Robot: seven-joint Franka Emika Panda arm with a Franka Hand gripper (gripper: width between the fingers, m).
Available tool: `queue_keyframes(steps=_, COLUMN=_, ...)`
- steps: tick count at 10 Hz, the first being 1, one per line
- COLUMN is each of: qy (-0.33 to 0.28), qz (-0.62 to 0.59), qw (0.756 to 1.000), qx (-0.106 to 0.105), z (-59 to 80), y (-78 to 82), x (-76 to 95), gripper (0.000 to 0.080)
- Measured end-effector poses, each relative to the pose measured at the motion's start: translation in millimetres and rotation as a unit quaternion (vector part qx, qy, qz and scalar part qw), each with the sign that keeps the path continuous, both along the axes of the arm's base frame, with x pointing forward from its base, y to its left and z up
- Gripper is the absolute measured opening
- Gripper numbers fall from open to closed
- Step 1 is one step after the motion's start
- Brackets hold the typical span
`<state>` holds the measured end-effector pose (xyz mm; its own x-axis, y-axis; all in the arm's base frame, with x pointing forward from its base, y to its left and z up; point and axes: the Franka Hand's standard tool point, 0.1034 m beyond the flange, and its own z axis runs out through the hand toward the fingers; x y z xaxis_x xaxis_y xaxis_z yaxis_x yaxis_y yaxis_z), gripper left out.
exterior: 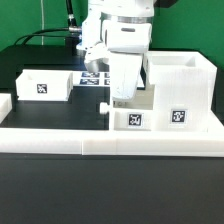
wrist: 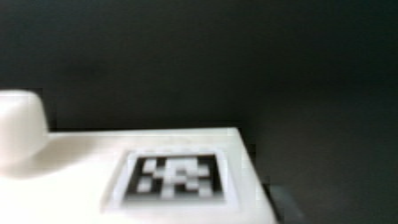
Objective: Assemble drawer
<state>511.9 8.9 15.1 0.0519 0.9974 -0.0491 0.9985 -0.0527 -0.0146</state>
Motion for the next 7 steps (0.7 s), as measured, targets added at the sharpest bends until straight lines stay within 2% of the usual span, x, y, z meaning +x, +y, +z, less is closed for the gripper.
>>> queue_keyframes(steps=1, qy=0.0, qz=-0.002, qw=1.0, qx=0.0, z=1.0, y=1.9, x=0.3, gripper=0.0225)
queue_keyframes(steps=2, qy=0.002, qz=-0.004, qw=1.0, qx=0.0, z=4.4, y=3.3, x=1.3, gripper=0.0225)
queue_keyframes(steps=3, qy=0.003, qz=-0.007, qw=1.0, qx=-0.001, z=9.4, y=4.3, x=3.3, gripper=0.0421)
queue_keyframes(steps=4, qy=0.003, qz=-0.01, qw=1.0, qx=-0.002, z=14.8, y=5.1, x=5.2, gripper=0.0553)
queue_keyframes(steps=5, qy=0.004, qz=-0.012, qw=1.0, qx=-0.002, z=19.5, y=4.9, x=6.2, gripper=0.0553)
queue_keyframes(steps=6, qy=0.005, qz=-0.013, qw=1.0, qx=-0.004, z=27.7, y=2.7, x=6.7, gripper=0.063)
queue_keyframes(steps=7, qy=0.004, qz=-0.016, qw=1.0, qx=-0.006, z=37.7, y=-3.2, x=6.8, gripper=0.0645)
